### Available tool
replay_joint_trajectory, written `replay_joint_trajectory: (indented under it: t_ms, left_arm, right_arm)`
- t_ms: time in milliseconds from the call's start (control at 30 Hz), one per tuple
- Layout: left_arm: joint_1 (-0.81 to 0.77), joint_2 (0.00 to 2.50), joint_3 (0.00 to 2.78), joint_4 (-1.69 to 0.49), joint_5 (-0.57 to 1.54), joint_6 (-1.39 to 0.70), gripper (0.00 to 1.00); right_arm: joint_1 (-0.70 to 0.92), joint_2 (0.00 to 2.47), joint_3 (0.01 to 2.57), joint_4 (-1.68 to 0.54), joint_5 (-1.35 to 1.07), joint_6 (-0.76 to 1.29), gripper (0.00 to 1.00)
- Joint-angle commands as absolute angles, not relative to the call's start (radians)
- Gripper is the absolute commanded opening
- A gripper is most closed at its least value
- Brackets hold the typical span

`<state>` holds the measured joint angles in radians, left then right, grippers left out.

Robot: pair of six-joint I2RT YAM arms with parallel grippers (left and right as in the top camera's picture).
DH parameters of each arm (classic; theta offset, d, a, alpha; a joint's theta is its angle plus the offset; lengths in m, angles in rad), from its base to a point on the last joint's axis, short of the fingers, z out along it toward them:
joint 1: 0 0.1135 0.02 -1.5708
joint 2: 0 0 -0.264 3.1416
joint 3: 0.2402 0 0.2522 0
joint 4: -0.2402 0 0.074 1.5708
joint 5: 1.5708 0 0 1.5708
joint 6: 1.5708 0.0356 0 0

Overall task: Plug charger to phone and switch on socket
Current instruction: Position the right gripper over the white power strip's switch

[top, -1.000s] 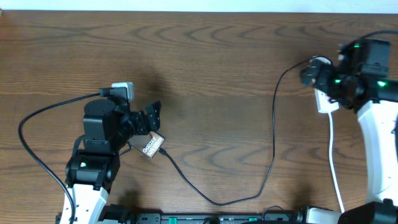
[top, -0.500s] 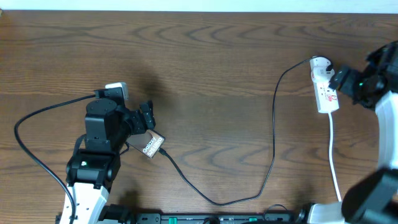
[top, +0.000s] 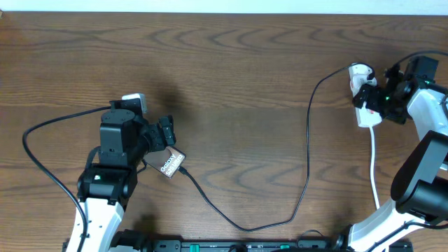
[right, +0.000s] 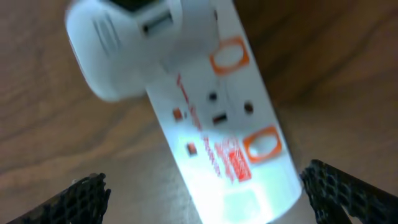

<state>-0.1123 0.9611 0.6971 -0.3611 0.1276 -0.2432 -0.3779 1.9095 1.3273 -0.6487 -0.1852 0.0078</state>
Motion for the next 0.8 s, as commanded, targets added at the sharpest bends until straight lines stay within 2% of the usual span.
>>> replay_joint_trajectory:
  t_ms: [0,333,767]
  left_arm:
    - [-0.115,0.973,0.719,-0.363,0.115,-0.252,0.93]
    - [-0.115,0.974,0.719,-0.363,0.116,-0.252,0.93]
    - [-0.115,0.974,0.719,-0.366,0.119,-0.252,0.94]
  right_arm:
    - [-0.385,1.915,1.329,-0.607,-0.206,-0.030,0.99]
    - [-0.386,1.952,1.329,-0.588,-0.422,-0.246,0.99]
    - [-0.407,2.003,1.329,-0.481,-0.418,-0.264,0.99]
